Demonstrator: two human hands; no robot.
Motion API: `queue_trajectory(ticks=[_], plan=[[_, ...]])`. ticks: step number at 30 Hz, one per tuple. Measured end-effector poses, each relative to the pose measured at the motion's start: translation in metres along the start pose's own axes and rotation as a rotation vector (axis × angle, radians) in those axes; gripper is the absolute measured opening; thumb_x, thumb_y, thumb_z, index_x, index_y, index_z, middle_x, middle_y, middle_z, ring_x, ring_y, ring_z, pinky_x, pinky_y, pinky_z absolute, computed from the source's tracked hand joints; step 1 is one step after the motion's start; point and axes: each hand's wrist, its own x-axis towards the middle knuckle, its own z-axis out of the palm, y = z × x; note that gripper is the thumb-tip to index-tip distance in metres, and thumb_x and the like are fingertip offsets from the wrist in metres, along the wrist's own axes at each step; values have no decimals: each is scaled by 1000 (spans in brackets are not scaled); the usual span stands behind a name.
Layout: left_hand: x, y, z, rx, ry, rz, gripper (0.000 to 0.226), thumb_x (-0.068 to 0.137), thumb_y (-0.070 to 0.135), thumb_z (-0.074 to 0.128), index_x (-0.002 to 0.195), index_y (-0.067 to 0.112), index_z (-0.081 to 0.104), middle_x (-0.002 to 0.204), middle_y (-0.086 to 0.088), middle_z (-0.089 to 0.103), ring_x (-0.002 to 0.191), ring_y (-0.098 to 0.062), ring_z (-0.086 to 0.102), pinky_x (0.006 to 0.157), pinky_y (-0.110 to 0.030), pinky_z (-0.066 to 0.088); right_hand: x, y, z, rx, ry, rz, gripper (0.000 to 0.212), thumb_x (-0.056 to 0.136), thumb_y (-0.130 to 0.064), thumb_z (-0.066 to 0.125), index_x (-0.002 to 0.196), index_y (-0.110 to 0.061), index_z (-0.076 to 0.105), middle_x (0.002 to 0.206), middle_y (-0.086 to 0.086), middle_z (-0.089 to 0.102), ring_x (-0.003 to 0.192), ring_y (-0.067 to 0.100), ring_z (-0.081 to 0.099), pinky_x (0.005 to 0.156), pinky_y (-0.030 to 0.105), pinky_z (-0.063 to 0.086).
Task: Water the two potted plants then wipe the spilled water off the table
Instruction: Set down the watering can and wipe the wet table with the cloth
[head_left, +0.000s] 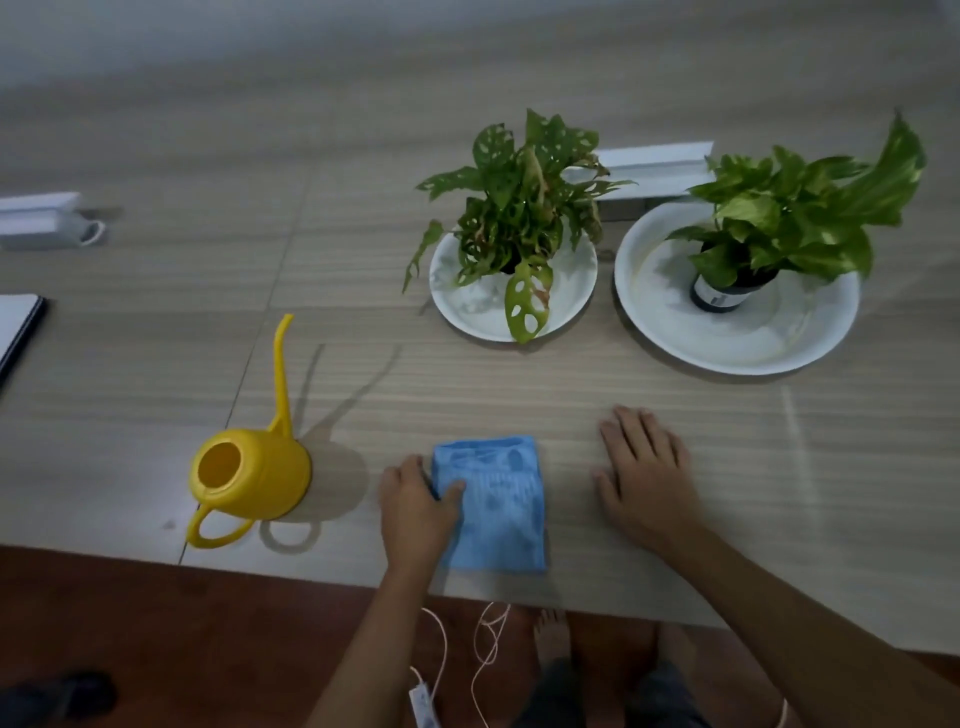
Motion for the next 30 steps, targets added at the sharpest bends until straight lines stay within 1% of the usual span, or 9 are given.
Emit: queue_trajectory(ticks=[3, 8, 15, 18, 21, 23, 25, 27, 30], plan=[[5, 8, 0, -33, -33, -4, 32, 80, 27, 76, 101, 13, 56, 104, -7, 53, 96, -17, 46, 79, -27, 35, 16, -24, -10, 121, -27, -46, 68, 76, -52, 48, 130, -11, 55, 137, 16, 51, 125, 38, 47, 98, 50, 40], [4, 14, -2, -95, -69, 36, 25, 83, 15, 71, 86, 22, 47, 85, 4, 55, 75, -12, 51, 59, -20, 31, 35, -79, -11, 149, -250, -275, 90, 80, -52, 65, 151, -14, 25, 143, 7, 40, 129, 27, 36, 105, 42, 32], [14, 7, -12, -218, -116, 32, 28, 82, 9, 72, 94, 20, 48, 79, 7, 59, 72, -10, 57, 56, -10, 36, 40, -89, -12, 173, -244, -211, 55, 84, -37, 68, 132, -16, 50, 130, 8, 53, 119, 27, 45, 98, 36, 32], [30, 0, -21, -154, 5, 85, 36, 80, 11, 74, 110, 15, 54, 93, -6, 64, 89, -28, 63, 74, -26, 48, 34, -79, -15, 179, -46, -135, 55, 89, -40, 59, 136, -16, 47, 138, 8, 48, 124, 29, 43, 101, 43, 34], [26, -8, -15, 190, 207, 380, 56, 87, 32, 64, 138, 13, 50, 135, -15, 55, 122, -37, 51, 100, -48, 43, 27, -55, -12, 95, 45, -57, 60, 92, -48, 39, 144, -18, 40, 152, 7, 38, 139, 27, 31, 112, 47, 26], [3, -3, 11, 295, 51, 585, 61, 96, 53, 44, 150, 25, 39, 157, -8, 38, 144, -34, 34, 113, -52, 34, 19, -37, -5, 35, 6, -13, 65, 95, -53, 27, 152, -22, 28, 162, 3, 23, 148, 25, 17, 118, 48, 16], [-2, -5, 39, 394, -58, 737, 63, 99, 62, 27, 155, 34, 27, 165, 1, 24, 152, -29, 18, 116, -58, 28, 11, -26, 5, -6, -47, -13, 69, 95, -58, 15, 156, -27, 14, 165, -3, 5, 151, 19, 1, 120, 45, 6], [31, -18, 32, 447, 3, 697, 63, 99, 63, 23, 157, 37, 22, 165, 6, 21, 153, -26, 15, 117, -58, 26, 8, -20, 14, -40, -36, -17, 69, 95, -60, 11, 156, -30, 7, 164, -7, -1, 150, 14, -6, 120, 43, 2], [68, -63, -10, 439, 166, 344, 64, 99, 60, 24, 157, 34, 23, 165, 0, 24, 153, -31, 18, 117, -61, 22, 8, -19, 18, -54, -11, -13, 66, 97, -58, 17, 156, -30, 12, 164, -6, 8, 151, 15, 0, 120, 44, 7]])
